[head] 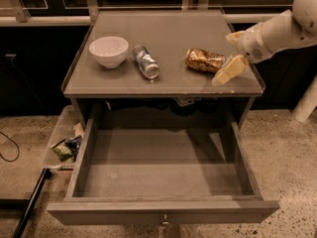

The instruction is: Place orange can into top drawer

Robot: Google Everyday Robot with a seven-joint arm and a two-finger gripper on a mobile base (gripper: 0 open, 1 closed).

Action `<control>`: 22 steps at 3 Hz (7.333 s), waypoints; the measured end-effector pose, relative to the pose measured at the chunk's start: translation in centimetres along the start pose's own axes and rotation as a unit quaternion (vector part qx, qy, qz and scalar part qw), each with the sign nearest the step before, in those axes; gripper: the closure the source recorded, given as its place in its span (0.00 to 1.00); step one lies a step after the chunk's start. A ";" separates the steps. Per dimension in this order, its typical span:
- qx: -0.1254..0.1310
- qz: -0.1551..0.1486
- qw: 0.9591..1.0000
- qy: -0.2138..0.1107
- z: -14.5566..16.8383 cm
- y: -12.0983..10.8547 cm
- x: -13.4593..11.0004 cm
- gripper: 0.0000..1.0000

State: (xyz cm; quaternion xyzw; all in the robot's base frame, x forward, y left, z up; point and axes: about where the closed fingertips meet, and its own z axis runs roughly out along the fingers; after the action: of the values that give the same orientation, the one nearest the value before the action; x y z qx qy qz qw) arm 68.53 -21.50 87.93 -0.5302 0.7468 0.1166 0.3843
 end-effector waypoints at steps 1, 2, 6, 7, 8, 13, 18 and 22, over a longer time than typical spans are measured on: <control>0.000 0.000 1.000 0.000 0.0 0.0 0.0 0.00; -0.002 0.007 1.000 -0.014 0.6 0.0 -0.5 0.00; -0.012 0.055 0.998 -0.036 5.7 -1.7 -0.1 0.19; -0.012 0.055 0.998 -0.036 5.7 -1.7 -0.1 0.43; -0.012 0.055 0.998 -0.036 5.7 -1.7 -0.1 0.66; -0.013 -0.005 0.999 -0.053 -0.7 2.9 -0.6 1.00; -0.018 -0.051 0.998 -0.009 -3.2 15.9 10.9 1.00; -0.092 -0.013 0.996 -0.016 12.7 21.8 12.9 1.00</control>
Offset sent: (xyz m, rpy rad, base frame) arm 0.0094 0.0152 0.0037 0.0935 -0.0143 -0.0111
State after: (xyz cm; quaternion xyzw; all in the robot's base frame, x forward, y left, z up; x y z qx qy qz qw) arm 53.22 -14.25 65.26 -0.5708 0.7199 0.1882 0.3471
